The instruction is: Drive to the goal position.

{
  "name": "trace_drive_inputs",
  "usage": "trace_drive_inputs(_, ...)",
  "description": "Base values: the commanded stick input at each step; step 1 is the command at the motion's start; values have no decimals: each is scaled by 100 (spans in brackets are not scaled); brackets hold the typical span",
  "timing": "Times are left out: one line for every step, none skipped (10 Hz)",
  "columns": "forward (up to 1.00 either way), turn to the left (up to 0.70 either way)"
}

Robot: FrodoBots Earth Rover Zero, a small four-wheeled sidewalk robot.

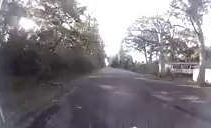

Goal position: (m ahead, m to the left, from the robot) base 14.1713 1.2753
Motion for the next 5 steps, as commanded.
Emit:
trace_drive_inputs(70, 0)
trace_drive_inputs(70, 0)
trace_drive_inputs(70, 0)
trace_drive_inputs(70, 0)
trace_drive_inputs(70, 0)
